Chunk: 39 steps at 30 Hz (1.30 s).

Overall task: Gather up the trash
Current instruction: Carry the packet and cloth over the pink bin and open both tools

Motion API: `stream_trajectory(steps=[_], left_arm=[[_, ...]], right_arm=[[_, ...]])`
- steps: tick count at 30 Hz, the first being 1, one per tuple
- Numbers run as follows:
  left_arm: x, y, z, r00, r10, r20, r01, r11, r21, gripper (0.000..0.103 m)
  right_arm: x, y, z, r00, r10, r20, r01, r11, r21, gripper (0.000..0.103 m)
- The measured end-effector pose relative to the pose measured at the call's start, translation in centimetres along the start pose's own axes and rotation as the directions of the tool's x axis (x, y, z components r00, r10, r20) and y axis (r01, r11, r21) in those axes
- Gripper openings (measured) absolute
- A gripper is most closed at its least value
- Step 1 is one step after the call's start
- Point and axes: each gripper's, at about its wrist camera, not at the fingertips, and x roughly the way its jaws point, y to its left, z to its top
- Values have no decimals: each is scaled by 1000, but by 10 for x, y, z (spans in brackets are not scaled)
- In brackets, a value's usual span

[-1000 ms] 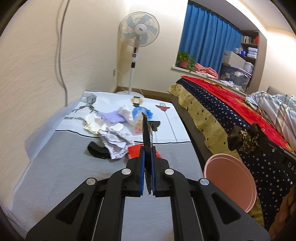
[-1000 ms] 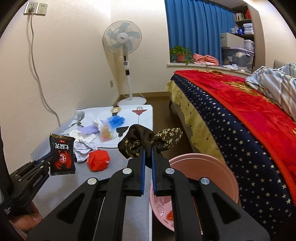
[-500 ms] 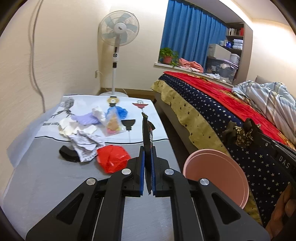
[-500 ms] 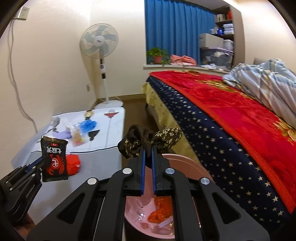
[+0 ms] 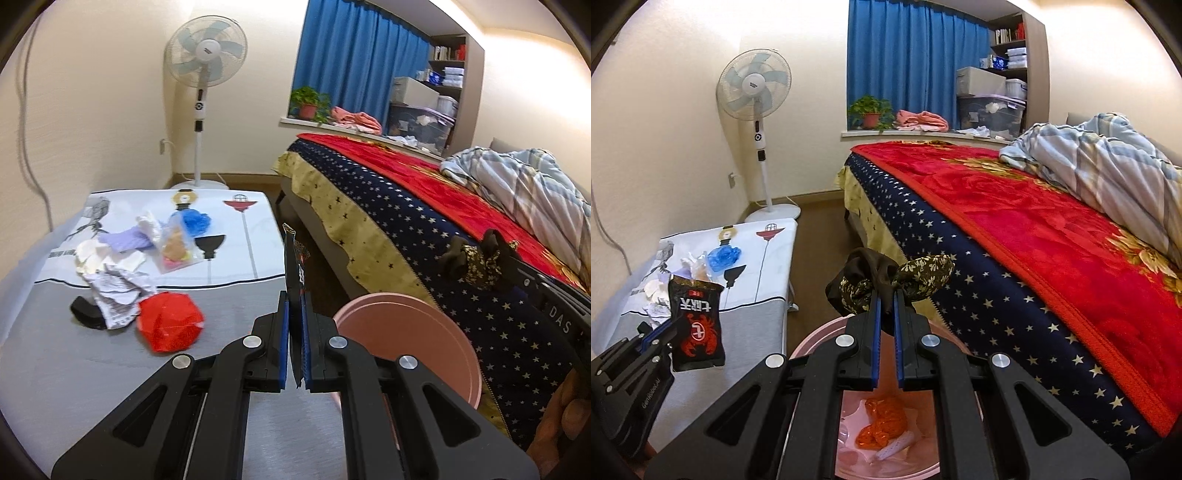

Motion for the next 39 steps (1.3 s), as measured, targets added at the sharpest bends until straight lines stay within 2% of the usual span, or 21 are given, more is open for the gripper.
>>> stream_trajectory(steps=[15,21,24,25,26,28,30,34,36,38,39], left_arm=[[21,-33,-5,995,-92,-40,93,995,25,6],[28,-47,-8,990,-132,-58,134,990,39,6],[30,-52,-9,983,-168,-73,171,984,40,6],[31,-54,-9,980,-180,-80,184,982,36,8],[32,-54,-10,978,-190,-88,193,981,33,16],[33,-54,-11,979,-185,-91,188,981,35,32],[32,-52,-12,981,-173,-89,176,984,31,34],[28,-46,-10,983,-164,-80,166,986,19,35],[26,-45,-9,985,-158,-75,160,987,25,40],[22,-44,-8,987,-149,-62,151,988,35,51],[20,-44,-8,988,-143,-54,145,989,39,54]], right_arm=[[9,-17,-3,998,-54,-29,55,997,44,7],[9,-24,-4,997,-70,-35,72,996,60,7],[8,-26,-4,996,-77,-34,79,995,66,11],[7,-27,-3,995,-92,-32,94,993,69,13],[7,-27,-3,995,-100,-31,102,992,72,16],[5,-30,-3,993,-115,-25,116,990,78,35],[3,-30,-2,992,-125,-15,126,989,76,40],[1,-27,-2,993,-121,-7,121,990,66,40],[0,-27,-2,993,-118,-9,118,991,63,40],[-2,-25,-2,994,-112,-7,112,992,59,40],[-3,-24,-2,994,-108,-3,108,993,56,40]])
